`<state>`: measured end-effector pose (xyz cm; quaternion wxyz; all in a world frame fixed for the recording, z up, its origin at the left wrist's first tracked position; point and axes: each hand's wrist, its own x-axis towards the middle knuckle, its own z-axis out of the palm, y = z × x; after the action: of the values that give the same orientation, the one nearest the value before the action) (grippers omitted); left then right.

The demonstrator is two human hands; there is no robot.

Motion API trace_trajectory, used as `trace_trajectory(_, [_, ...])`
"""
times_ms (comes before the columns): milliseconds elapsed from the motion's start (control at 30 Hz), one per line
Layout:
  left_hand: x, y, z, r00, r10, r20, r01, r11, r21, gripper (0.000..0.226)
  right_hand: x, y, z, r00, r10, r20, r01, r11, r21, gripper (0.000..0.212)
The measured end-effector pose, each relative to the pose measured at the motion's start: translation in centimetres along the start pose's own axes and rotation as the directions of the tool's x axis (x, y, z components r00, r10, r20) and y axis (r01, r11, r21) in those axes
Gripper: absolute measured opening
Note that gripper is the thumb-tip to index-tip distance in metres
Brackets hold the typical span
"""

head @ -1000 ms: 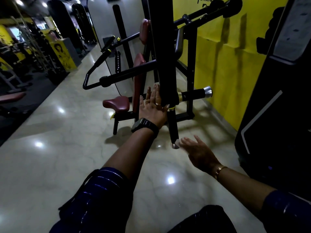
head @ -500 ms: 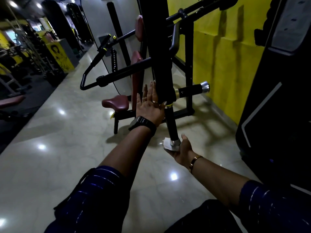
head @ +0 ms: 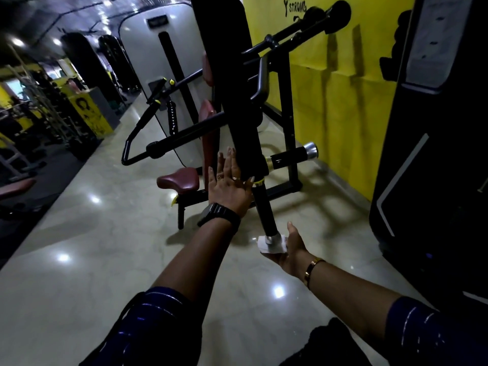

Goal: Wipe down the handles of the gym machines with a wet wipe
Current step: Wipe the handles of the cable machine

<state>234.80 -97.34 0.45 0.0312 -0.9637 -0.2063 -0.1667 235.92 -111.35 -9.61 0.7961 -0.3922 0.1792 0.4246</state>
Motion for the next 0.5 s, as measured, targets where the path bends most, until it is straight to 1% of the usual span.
trace_trajectory(100, [0.1,-0.1,0.2,1.000,0.009,-0.020,-0.010,0.999,-0.040,0.074,-0.7,-0.6,-0.3,0.998,-0.041,-0.054,0.045,0.995,0.086,0.071])
trace_trajectory(167, [0.2,-0.2,0.5,0.999,0.016,-0.050,-0.019,0.998,-0.058,0.074,-0.8,-1.1,-0.7,0.996,-0.056,-0.072,0.062,0.995,0.076,0.067])
trace_trajectory(233, [0.2,-0.4,0.9,0.994,0.047,-0.100,-0.056,0.994,-0.089,0.075,-0.5,-1.4,-0.5,0.994,-0.060,-0.094,0.062,0.998,0.019,0.071])
trace_trajectory(300, [0.1,-0.5,1.3,0.981,0.082,-0.178,-0.111,0.981,-0.159,0.075,0.1,-1.3,-0.3,0.996,-0.028,-0.080,0.030,0.999,0.012,0.078])
trace_trajectory(367, [0.0,-0.7,1.7,0.963,0.100,-0.251,-0.150,0.970,-0.190,0.074,1.0,-0.9,-0.4,0.998,0.006,-0.066,-0.006,1.000,-0.011,0.082])
trace_trajectory(400, [0.0,-0.7,1.8,0.957,0.105,-0.271,-0.160,0.968,-0.193,0.074,0.7,-0.8,-0.3,0.999,0.021,-0.047,-0.022,0.999,-0.035,0.078])
trace_trajectory(433, [0.0,-0.7,1.9,0.952,0.109,-0.286,-0.169,0.966,-0.196,0.074,0.3,-0.7,-0.4,0.999,0.032,-0.037,-0.034,0.998,-0.054,0.070])
trace_trajectory(467, [0.0,-0.7,1.9,0.947,0.114,-0.299,-0.178,0.964,-0.197,0.074,-0.4,-0.7,-0.5,0.998,0.010,-0.059,-0.014,0.997,-0.073,0.057])
trace_trajectory(500, [0.1,-0.7,1.9,0.943,0.122,-0.310,-0.188,0.963,-0.194,0.073,-1.1,-0.7,-0.5,0.995,-0.032,-0.092,0.020,0.993,-0.119,0.038])
